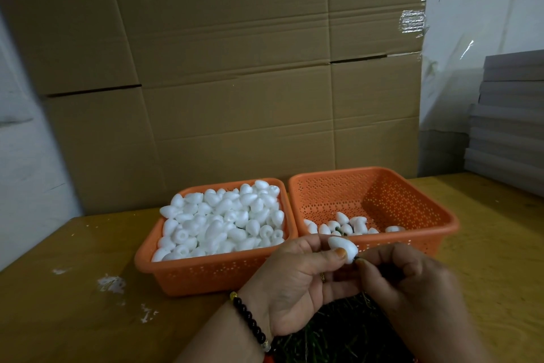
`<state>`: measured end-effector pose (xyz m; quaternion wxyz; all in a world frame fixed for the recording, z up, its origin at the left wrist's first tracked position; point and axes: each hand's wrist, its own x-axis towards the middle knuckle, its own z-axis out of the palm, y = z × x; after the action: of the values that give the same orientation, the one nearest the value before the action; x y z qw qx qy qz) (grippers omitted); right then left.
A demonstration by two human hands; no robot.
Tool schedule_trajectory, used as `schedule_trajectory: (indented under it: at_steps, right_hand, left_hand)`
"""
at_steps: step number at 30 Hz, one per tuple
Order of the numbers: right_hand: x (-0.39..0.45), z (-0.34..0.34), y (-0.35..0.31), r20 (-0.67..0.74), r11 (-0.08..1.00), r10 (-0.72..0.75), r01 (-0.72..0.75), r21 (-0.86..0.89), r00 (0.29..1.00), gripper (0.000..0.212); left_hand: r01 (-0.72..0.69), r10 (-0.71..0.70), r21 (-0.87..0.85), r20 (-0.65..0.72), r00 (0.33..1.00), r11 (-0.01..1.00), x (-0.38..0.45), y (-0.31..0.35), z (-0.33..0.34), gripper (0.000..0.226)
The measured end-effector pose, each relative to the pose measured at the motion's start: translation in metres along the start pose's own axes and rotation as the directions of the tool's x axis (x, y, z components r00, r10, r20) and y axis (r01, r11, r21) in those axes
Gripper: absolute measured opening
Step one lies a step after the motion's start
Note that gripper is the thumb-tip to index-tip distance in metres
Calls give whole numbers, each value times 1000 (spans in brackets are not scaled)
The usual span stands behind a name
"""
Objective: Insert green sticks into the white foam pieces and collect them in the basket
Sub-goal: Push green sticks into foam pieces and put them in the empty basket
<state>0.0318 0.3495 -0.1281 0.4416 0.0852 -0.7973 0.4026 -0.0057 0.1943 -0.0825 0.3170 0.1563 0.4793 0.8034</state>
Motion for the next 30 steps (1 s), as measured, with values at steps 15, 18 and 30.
schedule_trajectory:
  at_steps: [15,18,30]
  right_hand:
    - [0,1,0,11,1000,-5,4,3,1000,14]
    - [1,-1,-3,20,1000,-18,18,-4,1000,17]
    - [-2,1,-2,72,998,-41,37,46,997,58]
  left_hand:
    - [10,-10,-28,6,1000,1000,0,1,0,29]
    - [15,-15,-23,12,1000,1000,0,2,-1,31]
    - [15,-15,-56,1,1000,998,-1,3,-2,33]
